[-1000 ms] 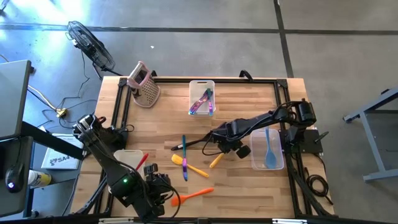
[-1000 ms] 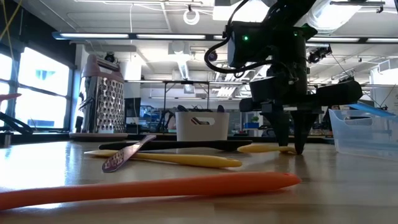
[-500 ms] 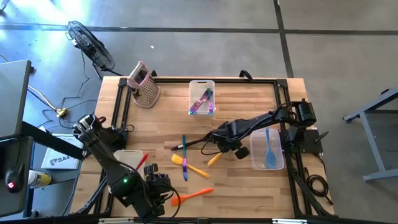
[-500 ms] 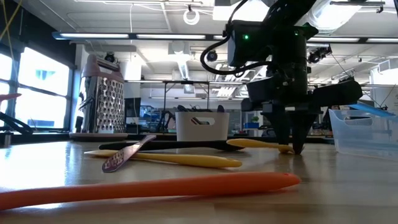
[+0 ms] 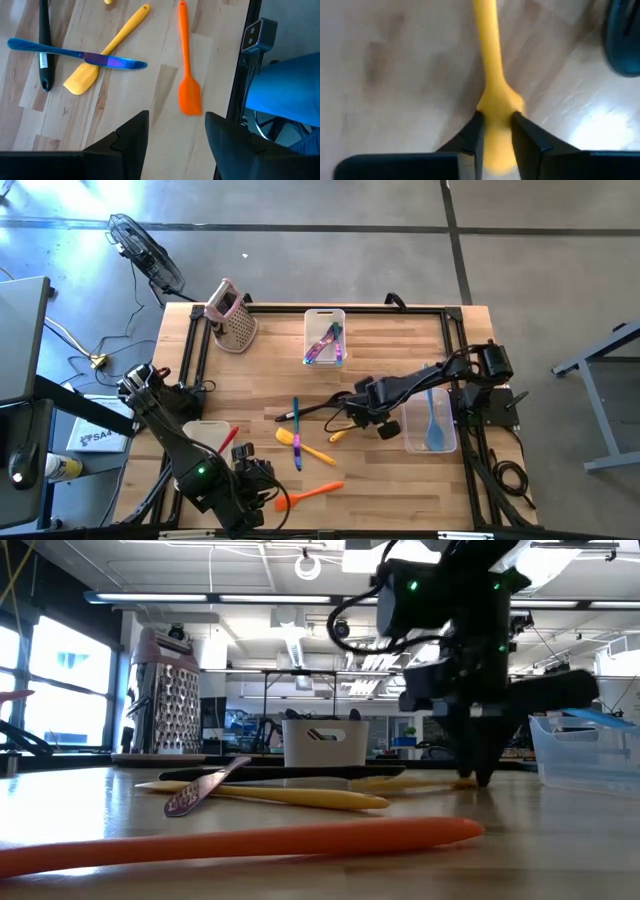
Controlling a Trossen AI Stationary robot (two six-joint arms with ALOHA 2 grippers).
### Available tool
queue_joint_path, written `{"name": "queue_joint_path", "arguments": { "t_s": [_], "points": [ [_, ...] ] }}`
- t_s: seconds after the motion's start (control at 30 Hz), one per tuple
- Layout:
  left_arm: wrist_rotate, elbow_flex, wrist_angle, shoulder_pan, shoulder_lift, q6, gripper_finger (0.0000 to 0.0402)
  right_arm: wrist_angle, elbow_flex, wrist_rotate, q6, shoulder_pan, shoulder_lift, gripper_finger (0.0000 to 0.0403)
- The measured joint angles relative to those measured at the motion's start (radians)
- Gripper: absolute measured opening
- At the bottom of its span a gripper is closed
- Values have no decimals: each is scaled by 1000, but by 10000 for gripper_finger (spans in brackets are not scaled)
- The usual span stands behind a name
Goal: Pick & Place Kitchen Items
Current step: Put the yellow spatula into the left white bin
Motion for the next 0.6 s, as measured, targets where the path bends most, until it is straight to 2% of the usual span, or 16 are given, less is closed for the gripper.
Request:
{"name": "queue_joint_path", "arguments": {
  "t_s": [0.07, 0.13, 0.33, 0.6],
  "points": [
    [0, 0, -1, 0, 0, 3, 187, -16, 0, 3, 15, 19, -22, 16],
    [0, 0, 0, 0, 0, 5, 187, -21, 1, 2, 27, 37, -26, 0],
    [-1, 0, -1, 0, 0, 8, 187, -25, 2, 38, 35, 67, -35, 1],
    [-2, 0, -1, 0, 0, 8, 187, -5, 3, 52, 46, 28, -35, 2]
  ]
}}
